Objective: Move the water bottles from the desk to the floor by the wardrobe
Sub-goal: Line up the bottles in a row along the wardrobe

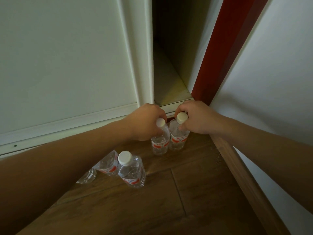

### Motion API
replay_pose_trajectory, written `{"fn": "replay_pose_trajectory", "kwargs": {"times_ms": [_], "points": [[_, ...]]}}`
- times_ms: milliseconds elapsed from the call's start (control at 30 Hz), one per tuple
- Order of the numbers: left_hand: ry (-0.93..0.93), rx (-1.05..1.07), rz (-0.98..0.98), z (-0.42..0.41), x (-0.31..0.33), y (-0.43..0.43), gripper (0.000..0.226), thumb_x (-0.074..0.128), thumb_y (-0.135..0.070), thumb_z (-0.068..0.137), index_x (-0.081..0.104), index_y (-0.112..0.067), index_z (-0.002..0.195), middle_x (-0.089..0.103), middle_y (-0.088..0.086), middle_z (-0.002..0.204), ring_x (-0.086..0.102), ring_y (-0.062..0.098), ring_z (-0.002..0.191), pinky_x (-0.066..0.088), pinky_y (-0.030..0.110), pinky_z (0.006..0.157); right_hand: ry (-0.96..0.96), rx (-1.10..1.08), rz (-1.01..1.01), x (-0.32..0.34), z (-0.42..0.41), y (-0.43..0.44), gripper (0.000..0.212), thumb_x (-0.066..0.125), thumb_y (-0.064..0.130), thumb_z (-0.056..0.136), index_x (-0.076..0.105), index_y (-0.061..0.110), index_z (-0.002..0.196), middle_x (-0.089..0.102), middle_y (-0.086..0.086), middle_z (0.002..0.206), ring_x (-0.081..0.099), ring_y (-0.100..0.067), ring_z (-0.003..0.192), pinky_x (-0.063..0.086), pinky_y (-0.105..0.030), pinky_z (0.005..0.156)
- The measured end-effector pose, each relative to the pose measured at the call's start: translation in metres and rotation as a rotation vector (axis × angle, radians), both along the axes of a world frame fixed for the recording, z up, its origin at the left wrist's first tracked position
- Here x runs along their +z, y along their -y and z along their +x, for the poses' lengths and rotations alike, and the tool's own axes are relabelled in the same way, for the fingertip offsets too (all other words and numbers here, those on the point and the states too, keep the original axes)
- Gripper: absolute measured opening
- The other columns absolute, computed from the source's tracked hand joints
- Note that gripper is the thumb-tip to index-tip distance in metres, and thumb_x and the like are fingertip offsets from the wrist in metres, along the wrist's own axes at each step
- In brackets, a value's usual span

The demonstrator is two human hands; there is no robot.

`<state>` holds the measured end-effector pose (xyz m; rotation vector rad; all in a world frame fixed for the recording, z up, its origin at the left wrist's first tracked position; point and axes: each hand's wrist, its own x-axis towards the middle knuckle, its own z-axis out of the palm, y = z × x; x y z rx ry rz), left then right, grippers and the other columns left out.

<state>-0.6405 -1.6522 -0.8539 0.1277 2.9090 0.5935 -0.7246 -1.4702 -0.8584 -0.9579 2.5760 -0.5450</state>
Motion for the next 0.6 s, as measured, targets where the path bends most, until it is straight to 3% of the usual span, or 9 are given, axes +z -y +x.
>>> {"fn": "replay_pose_trajectory", "kwargs": {"times_ms": [600], "points": [[-0.019,0.008,0.010,-0.0085,-0.0011,-0.0072,0.035,0.079,-0.032,0.081,0.071,-0.023,0.114,0.064,-0.004,0.106,0.058,0.014,0.094,0.055,0.032,0.081,0.005,0.024,-0.012,0.0000,-0.0087,-0.0049,0.041,0.080,0.012,0.073,0.067,0.023,0.110,0.060,0.008,0.105,0.055,-0.012,0.095,0.043,-0.025,0.071]]}}
